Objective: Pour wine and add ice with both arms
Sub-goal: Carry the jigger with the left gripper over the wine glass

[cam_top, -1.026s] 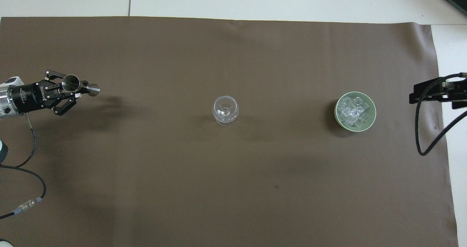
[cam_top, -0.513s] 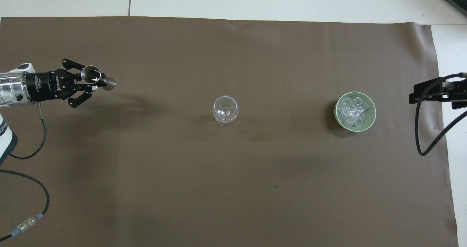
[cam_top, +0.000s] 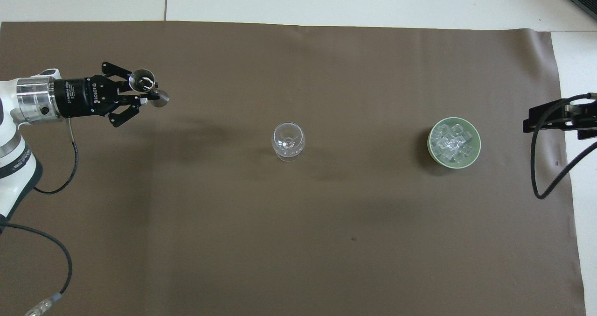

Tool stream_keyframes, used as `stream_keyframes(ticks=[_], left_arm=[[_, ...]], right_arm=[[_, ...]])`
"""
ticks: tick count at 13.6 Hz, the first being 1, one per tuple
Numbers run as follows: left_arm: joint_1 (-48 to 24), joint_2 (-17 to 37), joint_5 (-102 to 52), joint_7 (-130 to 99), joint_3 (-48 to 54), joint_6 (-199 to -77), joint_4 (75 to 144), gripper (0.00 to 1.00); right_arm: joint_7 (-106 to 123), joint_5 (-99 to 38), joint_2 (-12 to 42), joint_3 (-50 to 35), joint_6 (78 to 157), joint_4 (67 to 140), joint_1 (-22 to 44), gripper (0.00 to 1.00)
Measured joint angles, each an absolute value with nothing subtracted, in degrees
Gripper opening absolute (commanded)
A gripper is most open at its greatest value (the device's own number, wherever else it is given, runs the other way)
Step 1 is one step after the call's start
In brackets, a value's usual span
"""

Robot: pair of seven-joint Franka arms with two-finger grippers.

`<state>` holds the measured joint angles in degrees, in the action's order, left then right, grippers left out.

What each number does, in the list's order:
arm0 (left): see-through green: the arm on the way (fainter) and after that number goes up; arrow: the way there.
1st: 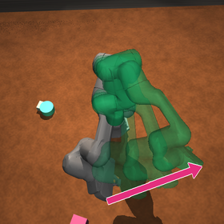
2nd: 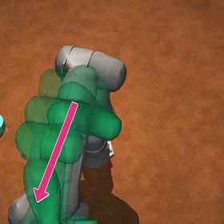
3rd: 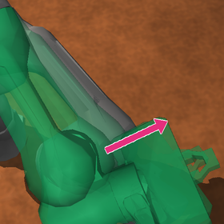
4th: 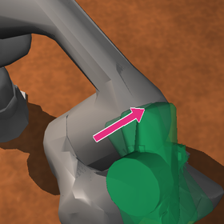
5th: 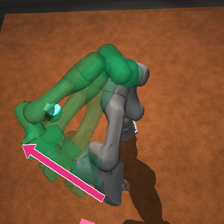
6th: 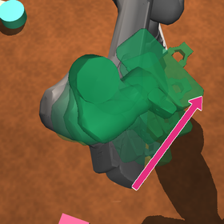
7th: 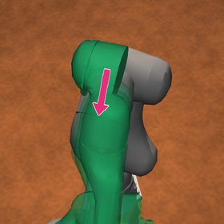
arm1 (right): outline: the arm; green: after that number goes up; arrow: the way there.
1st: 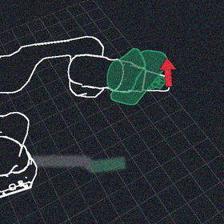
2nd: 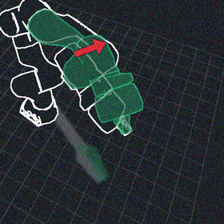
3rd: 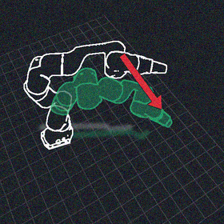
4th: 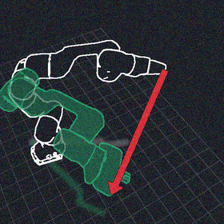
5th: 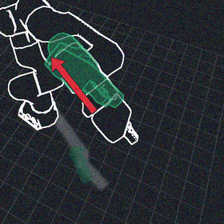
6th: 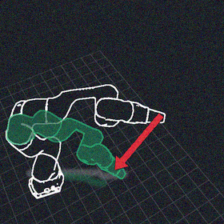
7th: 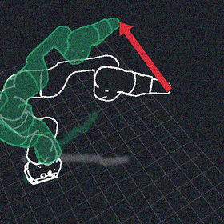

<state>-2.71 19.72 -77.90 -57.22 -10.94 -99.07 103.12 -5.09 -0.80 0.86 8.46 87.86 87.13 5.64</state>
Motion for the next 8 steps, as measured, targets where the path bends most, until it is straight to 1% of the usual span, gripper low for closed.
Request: stream_keyframes(ticks=[4,8], left_arm=[[-2.7,16.9,-75.3,-63.2,-4.5,-105.9,103.2,0.0],[-2.6,15.8,-72.2,-67.5,0.8,-111.9,103.2,0.0]], right_arm=[[-5.1,-0.8,0.9,8.5,87.9,87.1,5.6,1.0],[-5.1,-0.8,0.9,8.5,87.9,87.1,5.6,1.0]])
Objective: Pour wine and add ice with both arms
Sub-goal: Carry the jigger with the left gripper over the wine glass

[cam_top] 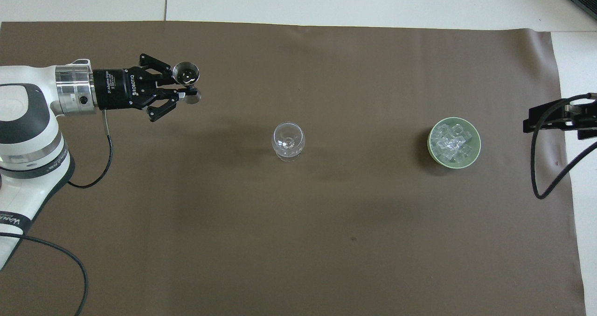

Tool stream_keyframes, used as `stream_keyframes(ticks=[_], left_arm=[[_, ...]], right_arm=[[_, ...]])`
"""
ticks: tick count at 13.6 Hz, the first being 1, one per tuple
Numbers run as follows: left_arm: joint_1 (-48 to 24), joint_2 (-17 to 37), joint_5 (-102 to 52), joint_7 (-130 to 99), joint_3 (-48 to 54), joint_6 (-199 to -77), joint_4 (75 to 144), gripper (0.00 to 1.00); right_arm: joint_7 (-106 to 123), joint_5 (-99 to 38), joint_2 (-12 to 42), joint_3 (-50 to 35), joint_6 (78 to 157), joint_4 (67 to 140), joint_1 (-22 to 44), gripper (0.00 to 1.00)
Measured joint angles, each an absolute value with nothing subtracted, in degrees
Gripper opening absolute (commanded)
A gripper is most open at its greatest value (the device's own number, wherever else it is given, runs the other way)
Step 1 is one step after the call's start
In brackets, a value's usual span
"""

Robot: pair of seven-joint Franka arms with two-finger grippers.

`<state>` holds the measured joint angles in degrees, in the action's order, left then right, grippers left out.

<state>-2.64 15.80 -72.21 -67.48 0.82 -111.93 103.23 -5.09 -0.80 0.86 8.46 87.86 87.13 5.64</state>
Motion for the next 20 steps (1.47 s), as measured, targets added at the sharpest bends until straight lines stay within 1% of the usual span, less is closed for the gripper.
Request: stream_keyframes(ticks=[7,13,20], left_arm=[[-2.6,13.7,-69.1,-72.0,7.4,-118.6,104.3,0.0],[-2.6,11.0,-65.2,-72.0,11.8,-120.7,106.9,0.0],[-2.6,9.0,-62.8,-72.0,16.5,-126.0,109.7,0.0]], right_arm=[[-5.1,-0.8,0.9,8.5,87.9,87.1,5.6,1.0],[-5.1,-0.8,0.9,8.5,87.9,87.1,5.6,1.0],[-5.1,-0.8,0.9,8.5,87.9,87.1,5.6,1.0]])
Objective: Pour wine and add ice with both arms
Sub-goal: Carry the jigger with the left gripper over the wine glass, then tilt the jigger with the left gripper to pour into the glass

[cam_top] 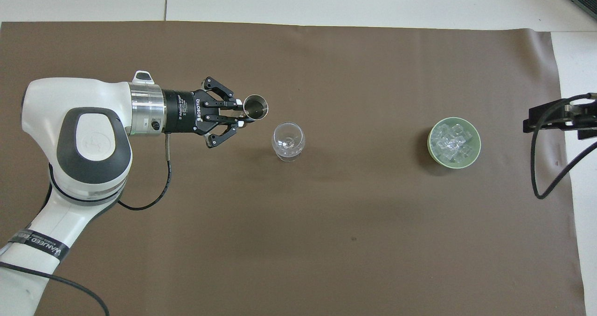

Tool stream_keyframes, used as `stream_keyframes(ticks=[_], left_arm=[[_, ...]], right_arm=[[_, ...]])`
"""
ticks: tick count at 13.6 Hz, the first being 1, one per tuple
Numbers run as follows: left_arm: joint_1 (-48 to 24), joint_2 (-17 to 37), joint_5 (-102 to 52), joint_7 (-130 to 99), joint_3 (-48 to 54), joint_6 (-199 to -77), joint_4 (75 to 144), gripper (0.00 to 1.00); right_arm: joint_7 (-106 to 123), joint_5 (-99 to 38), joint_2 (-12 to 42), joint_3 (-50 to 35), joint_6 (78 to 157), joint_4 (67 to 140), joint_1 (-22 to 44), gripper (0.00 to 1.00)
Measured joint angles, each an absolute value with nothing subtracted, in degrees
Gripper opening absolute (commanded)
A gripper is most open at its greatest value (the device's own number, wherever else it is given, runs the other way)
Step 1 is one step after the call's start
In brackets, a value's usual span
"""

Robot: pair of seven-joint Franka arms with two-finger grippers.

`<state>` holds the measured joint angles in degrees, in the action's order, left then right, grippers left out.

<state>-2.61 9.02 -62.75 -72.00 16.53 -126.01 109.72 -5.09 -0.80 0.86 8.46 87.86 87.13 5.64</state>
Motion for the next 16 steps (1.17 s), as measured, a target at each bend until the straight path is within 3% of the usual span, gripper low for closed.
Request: stream_keyframes(ticks=[16], left_arm=[[-2.6,7.5,-47.0,-73.9,21.9,-134.4,112.1,0.0]], right_arm=[[-5.1,-0.8,0.9,8.5,87.9,87.1,5.6,1.0]])
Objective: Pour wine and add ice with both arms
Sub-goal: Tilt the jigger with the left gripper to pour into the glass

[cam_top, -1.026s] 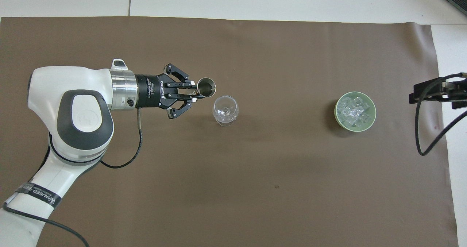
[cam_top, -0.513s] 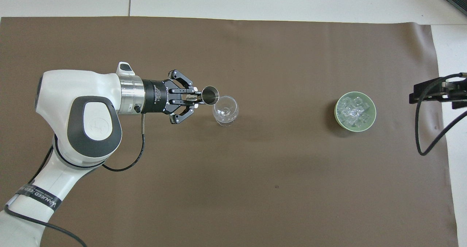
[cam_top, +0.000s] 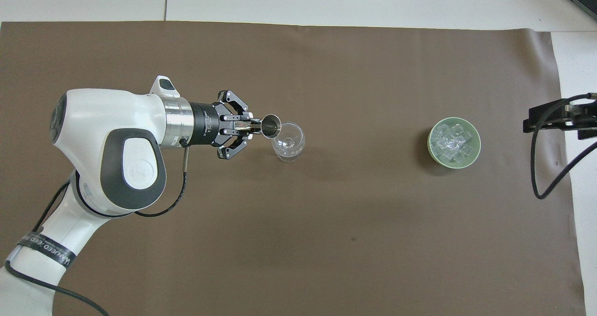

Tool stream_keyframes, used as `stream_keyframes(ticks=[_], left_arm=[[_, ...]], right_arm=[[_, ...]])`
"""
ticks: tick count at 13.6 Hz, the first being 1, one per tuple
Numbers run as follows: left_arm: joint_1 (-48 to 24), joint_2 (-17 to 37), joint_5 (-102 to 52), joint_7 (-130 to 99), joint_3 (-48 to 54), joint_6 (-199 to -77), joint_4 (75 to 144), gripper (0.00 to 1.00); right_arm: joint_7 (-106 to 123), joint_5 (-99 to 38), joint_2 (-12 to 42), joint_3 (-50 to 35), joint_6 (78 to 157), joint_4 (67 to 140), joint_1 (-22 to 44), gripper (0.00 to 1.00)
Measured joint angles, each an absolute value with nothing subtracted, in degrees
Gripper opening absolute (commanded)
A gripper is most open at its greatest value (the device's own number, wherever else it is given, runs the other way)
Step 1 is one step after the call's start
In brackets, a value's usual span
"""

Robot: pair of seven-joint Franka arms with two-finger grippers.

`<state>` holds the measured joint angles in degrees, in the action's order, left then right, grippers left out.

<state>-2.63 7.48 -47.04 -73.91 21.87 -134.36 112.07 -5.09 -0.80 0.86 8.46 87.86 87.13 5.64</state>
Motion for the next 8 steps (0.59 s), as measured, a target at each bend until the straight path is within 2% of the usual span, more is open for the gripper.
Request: stream_keyframes(ticks=[8], left_arm=[[-2.6,7.2,-38.5,-74.6,24.2,-139.9,111.7,0.0]], right_arm=[[-5.1,-0.8,0.9,8.5,87.9,87.1,5.6,1.0]])
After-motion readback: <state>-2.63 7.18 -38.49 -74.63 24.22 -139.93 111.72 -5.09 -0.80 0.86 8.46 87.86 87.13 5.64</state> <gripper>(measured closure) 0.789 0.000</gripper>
